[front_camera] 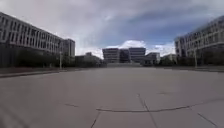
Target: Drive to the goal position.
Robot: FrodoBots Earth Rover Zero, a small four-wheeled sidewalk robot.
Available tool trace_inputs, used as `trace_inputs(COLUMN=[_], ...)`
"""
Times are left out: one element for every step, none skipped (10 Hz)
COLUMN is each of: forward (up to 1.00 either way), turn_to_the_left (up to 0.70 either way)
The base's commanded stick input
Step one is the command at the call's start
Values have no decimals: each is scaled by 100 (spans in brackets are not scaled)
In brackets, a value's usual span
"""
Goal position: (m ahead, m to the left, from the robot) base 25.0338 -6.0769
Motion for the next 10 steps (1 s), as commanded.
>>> trace_inputs(forward=[70,70,70,70,70,70,70,70,71,74], turn_to_the_left=[0,0,0,0,0,0,0,0,0,0])
